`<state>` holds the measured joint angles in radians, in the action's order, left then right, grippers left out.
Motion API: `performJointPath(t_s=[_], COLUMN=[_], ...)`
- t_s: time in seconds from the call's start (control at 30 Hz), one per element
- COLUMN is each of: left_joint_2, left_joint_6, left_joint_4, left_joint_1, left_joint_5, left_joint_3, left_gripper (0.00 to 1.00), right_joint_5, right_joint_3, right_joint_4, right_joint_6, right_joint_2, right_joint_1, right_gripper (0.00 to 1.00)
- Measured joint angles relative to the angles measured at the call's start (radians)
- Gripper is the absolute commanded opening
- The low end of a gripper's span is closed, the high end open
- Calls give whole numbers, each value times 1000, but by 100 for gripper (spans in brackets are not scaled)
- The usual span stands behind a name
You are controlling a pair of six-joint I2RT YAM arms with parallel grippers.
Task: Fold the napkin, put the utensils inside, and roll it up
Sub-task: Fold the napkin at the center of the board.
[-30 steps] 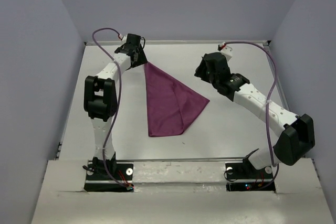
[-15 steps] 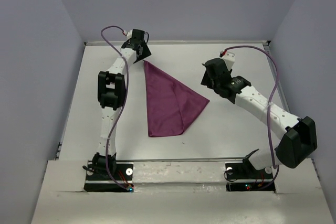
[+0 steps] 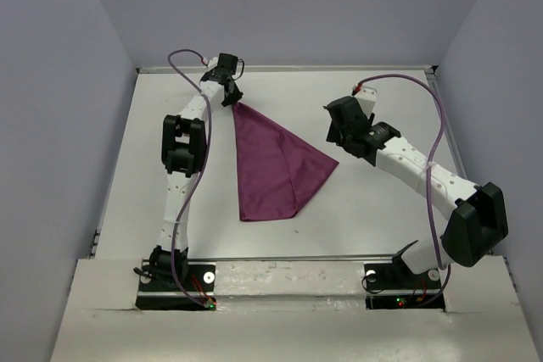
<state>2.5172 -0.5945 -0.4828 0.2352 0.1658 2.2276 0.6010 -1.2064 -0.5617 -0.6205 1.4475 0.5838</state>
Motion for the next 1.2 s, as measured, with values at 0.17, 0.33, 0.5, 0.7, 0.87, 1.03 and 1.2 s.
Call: performJointPath(t_s=[0.17, 0.33, 0.5, 0.7, 0.87, 1.03, 1.2], left_joint_2=[0, -2, -71, -270, -419, -474, -474], left_joint_6=[5, 11, 32, 47, 51, 32, 0], left_joint_4=[4, 10, 31, 42, 63, 73, 70], left_joint_1=[16, 39, 68, 140, 237, 332, 407], left_joint_5=[0, 0, 11, 39, 69, 71, 67], left_joint_3=[0, -2, -110, -243, -318, -389, -437], left_gripper=[0, 0, 0, 0, 0, 0, 0], right_joint_5=[11, 13, 13, 12, 10, 7, 6], right_joint_3=[0, 10, 11, 32, 50, 77, 92], right_joint_4=[-8, -8, -11, -13, -14, -15, -14], right_joint_6=[15, 16, 16, 13, 3, -5, -8], right_joint_2=[2, 0, -2, -27, -40, -58, -76], right_joint_1=[0, 0, 0, 0, 0, 0, 0], right_gripper=[59, 59, 59, 59, 59, 59, 59])
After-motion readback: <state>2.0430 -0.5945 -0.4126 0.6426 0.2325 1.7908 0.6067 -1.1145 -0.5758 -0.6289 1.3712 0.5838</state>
